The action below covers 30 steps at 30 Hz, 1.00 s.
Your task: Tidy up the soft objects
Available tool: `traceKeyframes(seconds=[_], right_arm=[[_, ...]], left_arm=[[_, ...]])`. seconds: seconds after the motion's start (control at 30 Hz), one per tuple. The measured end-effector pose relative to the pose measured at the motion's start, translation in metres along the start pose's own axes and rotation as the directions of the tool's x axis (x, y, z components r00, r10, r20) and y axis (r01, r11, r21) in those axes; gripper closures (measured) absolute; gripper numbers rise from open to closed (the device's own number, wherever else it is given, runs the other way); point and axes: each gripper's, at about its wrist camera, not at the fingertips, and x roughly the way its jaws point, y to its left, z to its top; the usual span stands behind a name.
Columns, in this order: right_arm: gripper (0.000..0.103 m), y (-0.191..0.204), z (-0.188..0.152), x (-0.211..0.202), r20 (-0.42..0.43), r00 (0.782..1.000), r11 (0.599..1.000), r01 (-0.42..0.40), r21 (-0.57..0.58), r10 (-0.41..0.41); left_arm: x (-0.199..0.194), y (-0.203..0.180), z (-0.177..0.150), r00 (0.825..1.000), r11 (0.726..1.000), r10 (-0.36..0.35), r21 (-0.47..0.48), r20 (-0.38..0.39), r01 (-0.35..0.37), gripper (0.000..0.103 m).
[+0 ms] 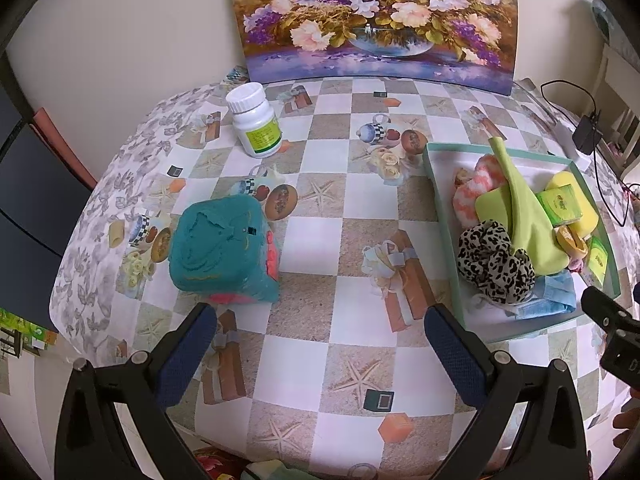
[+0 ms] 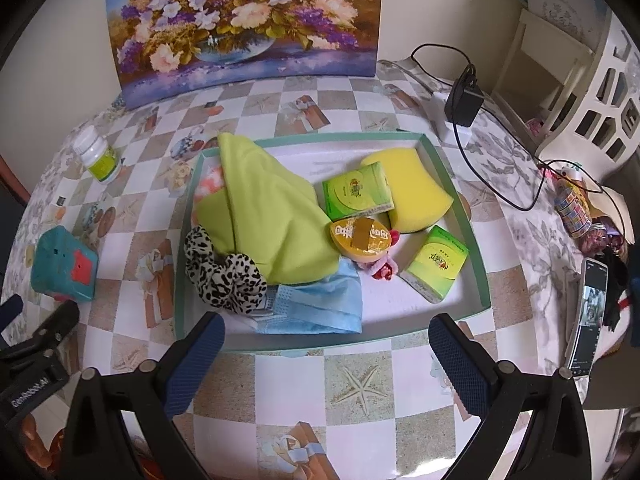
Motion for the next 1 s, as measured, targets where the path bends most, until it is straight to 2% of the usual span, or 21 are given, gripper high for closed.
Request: traceKeyframes(seconds=[1.0], right_arm=[[0.0, 0.0012, -0.0002, 0.0027, -0.001, 1.0, 1.0, 0.004, -0.01, -0.004]], left_arm=[[0.0, 0.0001, 0.0006, 1.0, 1.0, -0.002, -0.004, 0.001, 0.002, 0.0]])
